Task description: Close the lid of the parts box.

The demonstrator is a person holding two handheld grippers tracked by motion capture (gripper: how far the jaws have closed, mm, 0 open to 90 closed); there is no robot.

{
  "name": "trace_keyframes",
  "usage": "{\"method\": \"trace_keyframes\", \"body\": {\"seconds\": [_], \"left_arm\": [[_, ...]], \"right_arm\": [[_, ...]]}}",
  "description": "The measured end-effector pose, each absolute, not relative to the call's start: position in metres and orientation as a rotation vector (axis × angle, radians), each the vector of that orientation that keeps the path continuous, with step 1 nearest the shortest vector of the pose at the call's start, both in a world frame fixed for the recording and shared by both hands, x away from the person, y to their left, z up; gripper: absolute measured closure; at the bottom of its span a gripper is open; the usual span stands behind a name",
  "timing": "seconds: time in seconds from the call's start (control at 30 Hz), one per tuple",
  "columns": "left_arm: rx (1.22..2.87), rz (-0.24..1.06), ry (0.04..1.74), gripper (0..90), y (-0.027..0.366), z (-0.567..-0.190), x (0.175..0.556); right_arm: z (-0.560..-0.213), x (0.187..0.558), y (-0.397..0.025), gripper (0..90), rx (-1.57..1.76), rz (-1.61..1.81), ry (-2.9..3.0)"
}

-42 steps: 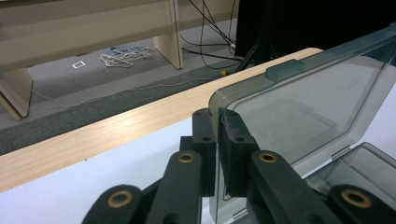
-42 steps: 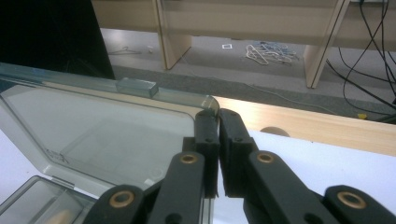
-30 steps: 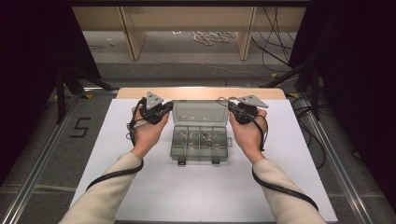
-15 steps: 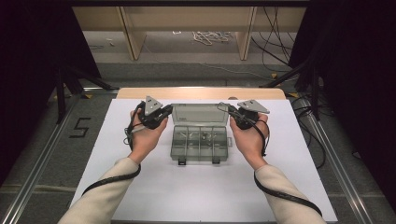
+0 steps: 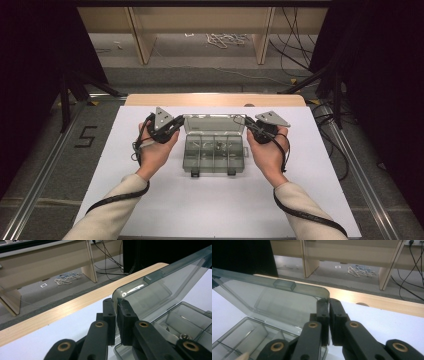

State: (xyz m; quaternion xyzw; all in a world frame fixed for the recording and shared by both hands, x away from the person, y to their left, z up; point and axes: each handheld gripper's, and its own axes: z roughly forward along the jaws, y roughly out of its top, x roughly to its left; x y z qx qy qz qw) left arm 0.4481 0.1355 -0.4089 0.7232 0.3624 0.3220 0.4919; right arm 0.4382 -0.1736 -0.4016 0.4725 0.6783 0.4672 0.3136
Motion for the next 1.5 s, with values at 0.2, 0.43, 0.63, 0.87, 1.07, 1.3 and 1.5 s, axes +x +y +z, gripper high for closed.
{"method": "trace_keyframes", "body": {"seconds": [0.2, 0.43, 0.63, 0.87, 1.07, 1.3, 1.5], "left_arm": [[1.764, 0.791, 0.865, 84.6, 0.136, -0.411, 0.442], [1.777, 0.790, 0.856, 84.3, 0.137, -0.414, 0.435], [1.786, 0.811, 0.833, 84.2, 0.137, -0.416, 0.431], [1.809, 0.833, 0.789, 83.6, 0.138, -0.420, 0.424], [1.809, 0.841, 0.782, 83.6, 0.138, -0.422, 0.421], [1.822, 0.851, 0.764, 83.2, 0.139, -0.425, 0.416], [1.825, 0.860, 0.762, 83.2, 0.138, -0.427, 0.413]], "right_arm": [[-0.403, 0.434, -0.173, 87.6, 1.241, 1.236, 1.789], [-0.405, 0.427, -0.175, 87.5, 1.228, 1.241, 1.809], [-0.407, 0.423, -0.175, 87.6, 1.217, 1.227, 1.818], [-0.409, 0.416, -0.176, 87.6, 1.196, 1.219, 1.834], [-0.411, 0.411, -0.176, 87.6, 1.190, 1.210, 1.844], [-0.413, 0.406, -0.177, 87.7, 1.181, 1.202, 1.862], [-0.415, 0.402, -0.177, 87.8, 1.174, 1.200, 1.859]]}}
